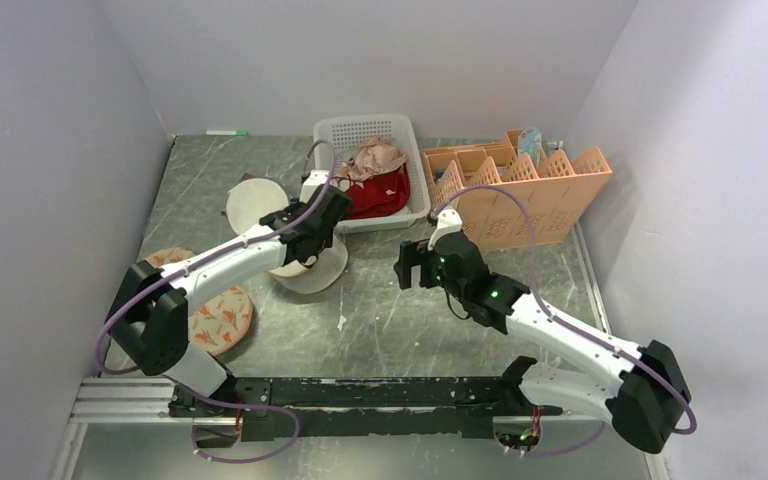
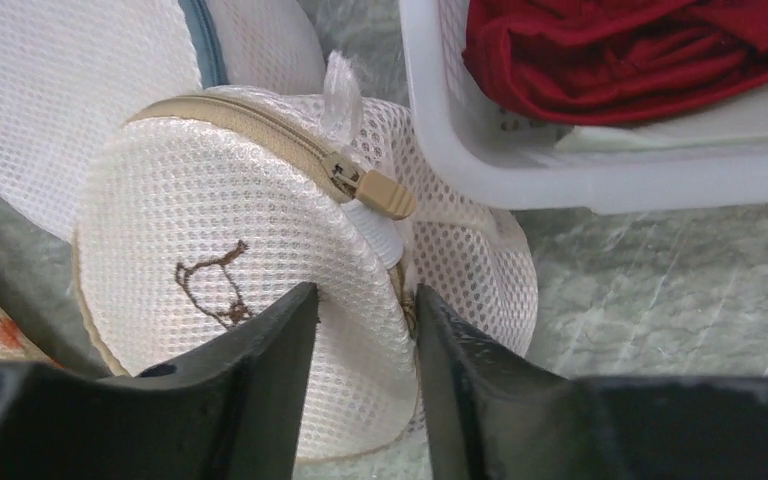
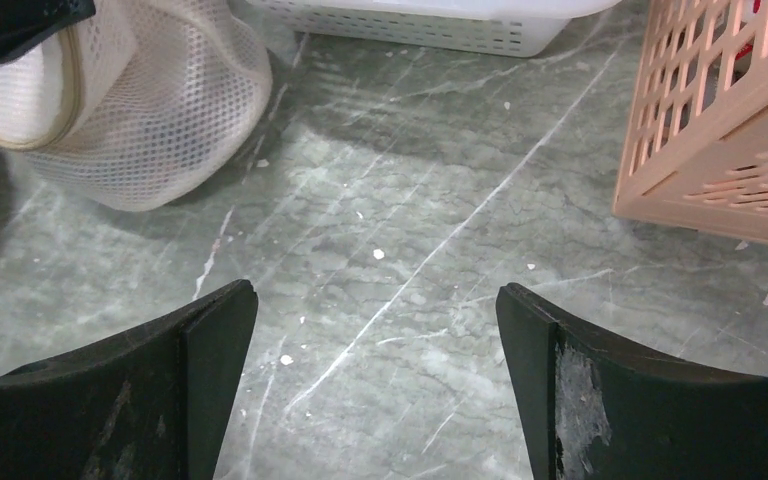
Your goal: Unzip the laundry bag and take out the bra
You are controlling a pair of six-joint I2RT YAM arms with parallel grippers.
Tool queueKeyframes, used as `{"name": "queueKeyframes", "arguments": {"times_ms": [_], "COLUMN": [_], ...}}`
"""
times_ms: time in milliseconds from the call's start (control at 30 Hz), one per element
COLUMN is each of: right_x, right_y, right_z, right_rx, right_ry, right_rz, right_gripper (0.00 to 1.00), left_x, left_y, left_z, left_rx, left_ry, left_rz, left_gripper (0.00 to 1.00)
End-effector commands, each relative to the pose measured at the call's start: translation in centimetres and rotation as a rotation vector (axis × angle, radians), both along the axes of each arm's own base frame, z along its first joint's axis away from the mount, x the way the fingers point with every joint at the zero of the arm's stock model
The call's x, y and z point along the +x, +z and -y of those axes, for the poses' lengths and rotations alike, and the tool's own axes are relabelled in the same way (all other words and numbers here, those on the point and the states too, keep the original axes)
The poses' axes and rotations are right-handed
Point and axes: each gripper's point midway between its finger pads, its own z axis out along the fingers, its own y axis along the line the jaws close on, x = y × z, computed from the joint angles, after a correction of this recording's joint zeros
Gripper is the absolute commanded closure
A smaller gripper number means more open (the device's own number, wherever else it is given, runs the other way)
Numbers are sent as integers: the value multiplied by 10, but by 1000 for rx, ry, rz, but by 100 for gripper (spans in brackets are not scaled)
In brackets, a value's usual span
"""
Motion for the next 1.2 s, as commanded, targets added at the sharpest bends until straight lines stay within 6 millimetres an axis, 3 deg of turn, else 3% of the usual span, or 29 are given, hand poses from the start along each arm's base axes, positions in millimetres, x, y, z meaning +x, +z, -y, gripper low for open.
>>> {"name": "queueKeyframes", "arguments": {"times_ms": [0,67,200,267,400,500,633,833,1000,1167], "right_x": [-7,-9,-8,-10,-17,-25,-22,-13,12,14], "right_y": [20,22,34,52,84,103,118,125,103,107], "right_z": [-3,-8,-16,-25,-49,-73,-92,-123,-130,-142], "right_rx": [84,104,150,210,305,357,433,476,326,265], "right_ry": [5,18,30,67,211,358,415,509,494,593], "right_rz": [-9,-17,-27,1,69,102,121,103,129,214], "right_gripper": [8,8,9,9,14,24,38,42,51,59], "left_x": [13,11,-4,-14,-30,-40,-51,-59,-59,-60], "left_y": [31,40,60,71,83,87,82,74,67,63], "left_z": [7,9,21,22,10,11,20,29,32,35], "left_rx": [-81,-102,-98,-52,-3,-22,-57,-94,-83,-94], "left_ry": [-32,-62,-263,-387,-473,-550,-636,-698,-710,-720], "left_rz": [96,104,81,69,96,149,159,148,112,94], "left_gripper": [60,78,93,93,93,93,93,93,93,93]}}
